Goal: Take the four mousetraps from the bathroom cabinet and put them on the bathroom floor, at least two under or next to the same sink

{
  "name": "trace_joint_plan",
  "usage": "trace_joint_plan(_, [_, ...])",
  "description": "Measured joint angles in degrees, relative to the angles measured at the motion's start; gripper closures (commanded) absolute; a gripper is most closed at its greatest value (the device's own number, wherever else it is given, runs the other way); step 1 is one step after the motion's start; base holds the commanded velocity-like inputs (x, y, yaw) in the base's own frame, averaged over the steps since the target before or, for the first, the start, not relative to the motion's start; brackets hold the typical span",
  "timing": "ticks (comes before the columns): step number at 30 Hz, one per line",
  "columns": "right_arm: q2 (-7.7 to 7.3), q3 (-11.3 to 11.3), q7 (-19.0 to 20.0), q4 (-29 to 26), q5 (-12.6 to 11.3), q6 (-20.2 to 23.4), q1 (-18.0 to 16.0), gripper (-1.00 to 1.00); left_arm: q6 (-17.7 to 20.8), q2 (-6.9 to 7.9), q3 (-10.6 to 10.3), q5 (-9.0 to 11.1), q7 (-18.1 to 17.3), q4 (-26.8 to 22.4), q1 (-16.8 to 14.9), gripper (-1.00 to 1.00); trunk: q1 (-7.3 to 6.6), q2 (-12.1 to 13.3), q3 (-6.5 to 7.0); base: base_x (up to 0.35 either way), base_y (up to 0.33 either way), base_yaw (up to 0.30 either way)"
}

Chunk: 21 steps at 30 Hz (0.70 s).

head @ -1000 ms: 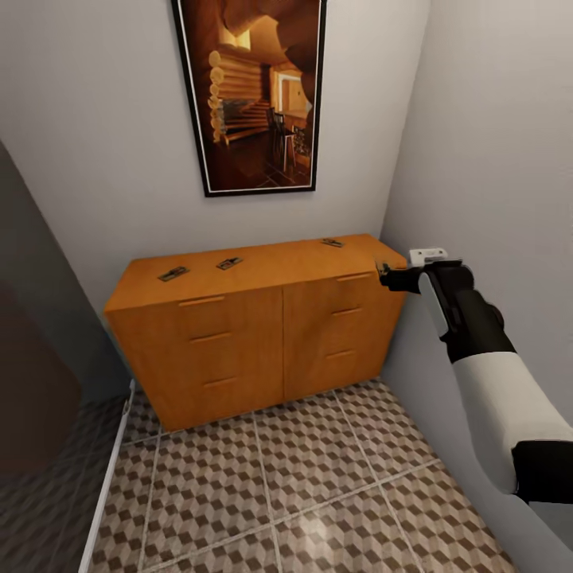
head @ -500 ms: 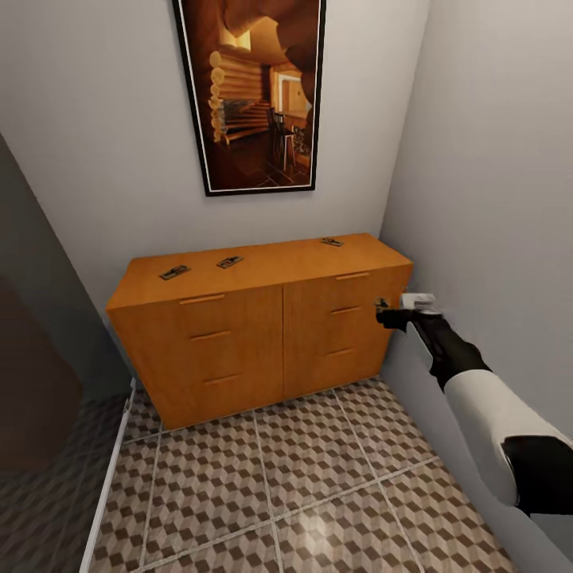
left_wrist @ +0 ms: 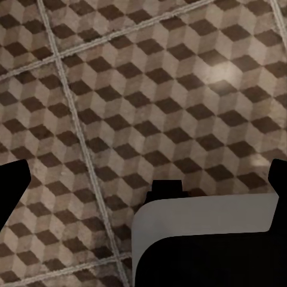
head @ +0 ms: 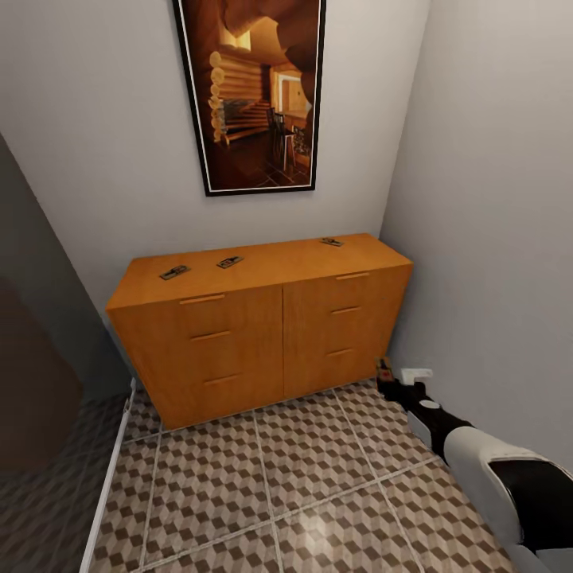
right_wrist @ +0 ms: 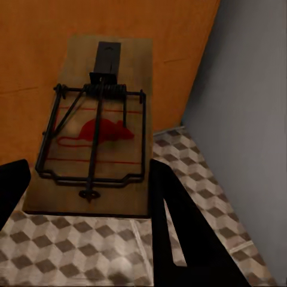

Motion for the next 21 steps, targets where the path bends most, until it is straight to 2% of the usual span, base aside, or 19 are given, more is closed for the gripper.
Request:
trace_joint_plan(2, [0.06,0.02,0.47,0.36,0.02,-1.73,2.70,1.00,0.00,0.00,0.00,0.00,0.00,0.00,0.00,-1.00,0.00,0.00,-0.01,0.000,0.000,0.000])
trace_joint_plan(8, [0.80,0.04,1.00,0.75,0.06,-11.29,12.08,1.00,0.00,0.00,0.00,0.00,0.00,0.00,0.00,-1.00,0.00,0.00,0.00,0.000,0.000,0.000])
trace_joint_plan(11, [2.14,0.16,1.05,0.79,0.23,-16.76,17.28,1.00,0.00,-0.03,-0.01,-0.02,0.00,0.00,0.00,-1.00,0.00,0.00,0.00,0.000,0.000,0.000])
trace_joint_plan(15, [3.09,0.13,1.07,0.87,0.63,-24.22,23.07,1.00,0.00,-0.07,0.00,0.00,0.00,0.00,0.00,-1.00,0.00,0.00,0.00,0.000,0.000,0.000])
trace_joint_plan(21, [4.72,0.10,1.09,0.89,0.84,-30.96,30.32,1.00,0.00,-0.09,0.00,-0.02,0.00,0.00,0.00,-1.00,0.00,0.00,0.00,0.000,0.000,0.000])
